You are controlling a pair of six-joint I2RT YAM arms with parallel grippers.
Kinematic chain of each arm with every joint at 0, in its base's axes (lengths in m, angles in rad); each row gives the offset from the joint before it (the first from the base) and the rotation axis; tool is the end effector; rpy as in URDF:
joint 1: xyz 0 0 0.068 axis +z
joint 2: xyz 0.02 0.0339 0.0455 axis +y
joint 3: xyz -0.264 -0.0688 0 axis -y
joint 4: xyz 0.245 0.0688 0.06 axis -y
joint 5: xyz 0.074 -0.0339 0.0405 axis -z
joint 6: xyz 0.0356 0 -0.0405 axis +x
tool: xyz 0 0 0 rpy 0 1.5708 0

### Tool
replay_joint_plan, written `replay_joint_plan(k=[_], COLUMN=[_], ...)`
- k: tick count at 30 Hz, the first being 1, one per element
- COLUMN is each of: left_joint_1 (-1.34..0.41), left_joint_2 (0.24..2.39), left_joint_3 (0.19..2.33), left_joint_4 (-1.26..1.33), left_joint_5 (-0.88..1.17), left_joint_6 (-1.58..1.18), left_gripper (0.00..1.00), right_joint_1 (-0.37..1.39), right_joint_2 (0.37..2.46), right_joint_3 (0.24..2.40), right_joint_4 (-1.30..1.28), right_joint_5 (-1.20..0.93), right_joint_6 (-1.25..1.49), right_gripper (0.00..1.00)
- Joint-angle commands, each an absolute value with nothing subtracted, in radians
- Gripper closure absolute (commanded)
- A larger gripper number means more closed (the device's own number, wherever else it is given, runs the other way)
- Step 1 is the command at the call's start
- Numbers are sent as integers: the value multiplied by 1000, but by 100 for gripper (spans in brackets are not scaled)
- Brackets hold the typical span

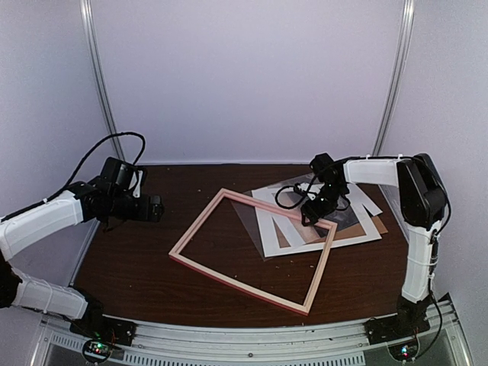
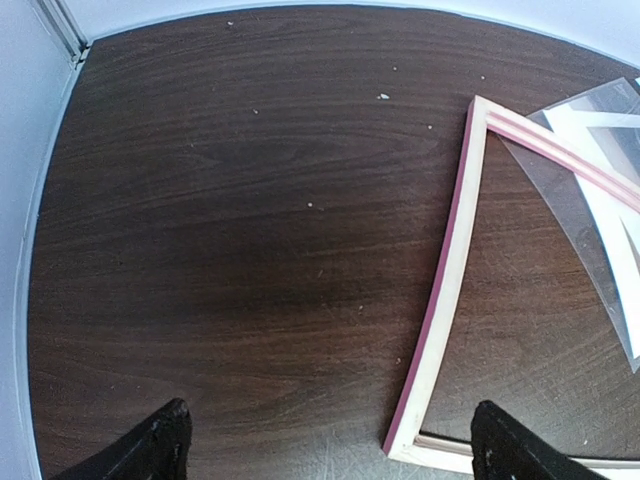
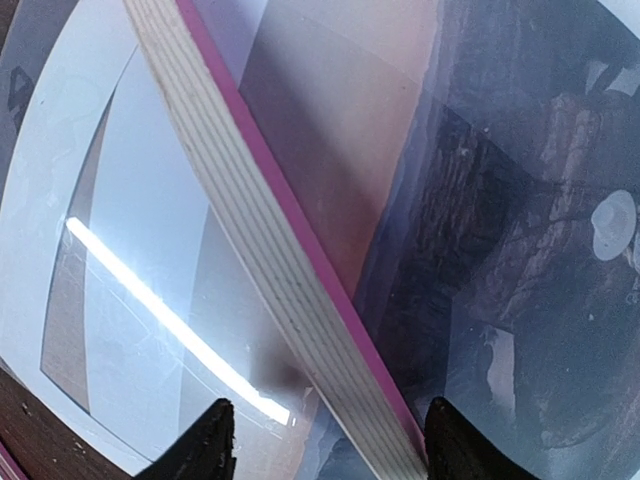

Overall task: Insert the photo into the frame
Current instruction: Adjust the frame body at the center of the board.

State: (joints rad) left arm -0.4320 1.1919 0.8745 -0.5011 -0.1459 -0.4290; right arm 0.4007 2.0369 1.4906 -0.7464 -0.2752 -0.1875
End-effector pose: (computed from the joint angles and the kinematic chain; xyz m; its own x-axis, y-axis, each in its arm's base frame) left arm 0.2278 -0.0993 0.2596 -0.7377 -0.1130 -0.6655 0.0189 0.9820 -0.1877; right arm 0.3727 0.1684 0.1692 -0.7871 -0.5283 -0.3184 -0.6013 0.7721 0.2055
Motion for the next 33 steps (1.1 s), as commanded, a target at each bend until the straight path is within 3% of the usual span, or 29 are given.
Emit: replay_joint_plan(k=[1,8,20,25,33], left_joint_1=[-437,-437,-478,-482,-482], left_joint_2=[1204,1208,1137,1147,1292], left_joint_3=[864,858,691,636,757], left_joint_4=[-499,-605,-658,-574,-514], left_joint_5=[-119,-112,62,101,98], left_joint_6=[-455,-569,-882,-935,-858], left_gripper=[2,3,3,3,6], right_joint_1=[403,422,467,504,616], right_joint_2=[2043,1984,1872,1843,1832], right_joint_3=[1490,1401,1224,1175,1146], right_joint_4=[-751,-682,-514,-441,-365], right_joint_5=[-308,-335,-306,-284,-266], right_joint_6=[-185,-105,209,327,456], right_gripper=[41,59,79,80,79])
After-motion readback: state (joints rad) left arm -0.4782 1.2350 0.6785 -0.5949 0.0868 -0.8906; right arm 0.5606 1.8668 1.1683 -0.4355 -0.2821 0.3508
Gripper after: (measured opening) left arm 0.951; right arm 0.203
